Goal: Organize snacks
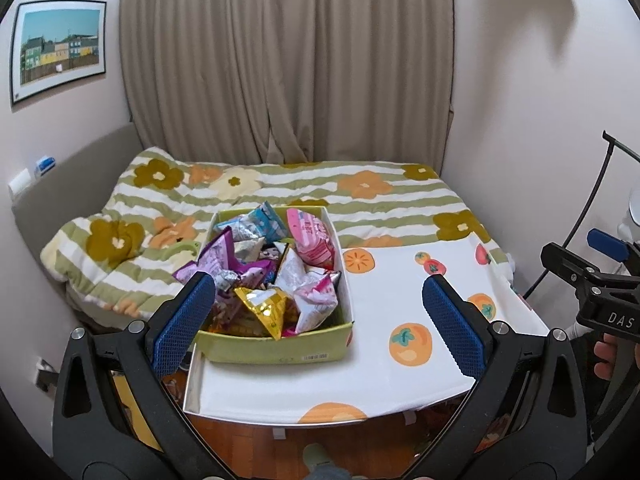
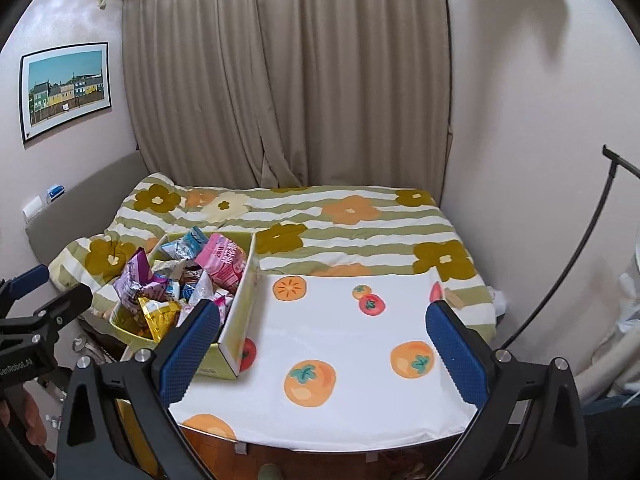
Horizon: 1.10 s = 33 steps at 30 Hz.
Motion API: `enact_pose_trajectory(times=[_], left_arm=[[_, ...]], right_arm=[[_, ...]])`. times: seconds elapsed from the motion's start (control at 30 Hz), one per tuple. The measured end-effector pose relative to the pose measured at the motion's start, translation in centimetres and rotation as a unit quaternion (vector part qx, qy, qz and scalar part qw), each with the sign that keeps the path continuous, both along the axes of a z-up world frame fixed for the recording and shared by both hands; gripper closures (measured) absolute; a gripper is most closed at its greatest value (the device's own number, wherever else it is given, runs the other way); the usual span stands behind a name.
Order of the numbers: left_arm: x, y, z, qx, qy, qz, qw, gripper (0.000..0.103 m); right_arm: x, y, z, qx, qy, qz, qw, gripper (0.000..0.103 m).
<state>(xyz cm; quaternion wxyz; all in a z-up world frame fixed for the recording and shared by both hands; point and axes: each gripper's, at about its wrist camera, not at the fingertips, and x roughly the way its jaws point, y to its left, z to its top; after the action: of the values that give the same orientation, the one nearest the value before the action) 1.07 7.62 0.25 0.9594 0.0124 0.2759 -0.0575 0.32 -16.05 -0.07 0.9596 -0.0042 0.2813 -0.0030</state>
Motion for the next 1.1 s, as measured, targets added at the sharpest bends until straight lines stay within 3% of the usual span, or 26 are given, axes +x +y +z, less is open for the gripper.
enact_pose_trajectory(times=[1.1], left_arm=[[-0.16,-0.78,0.17,0.005,-0.009,0.012,0.9999,0.001]], right_arm=[[-0.32,-0.34,-0.26,0.004,-0.003,-0.004,1.0,0.0]])
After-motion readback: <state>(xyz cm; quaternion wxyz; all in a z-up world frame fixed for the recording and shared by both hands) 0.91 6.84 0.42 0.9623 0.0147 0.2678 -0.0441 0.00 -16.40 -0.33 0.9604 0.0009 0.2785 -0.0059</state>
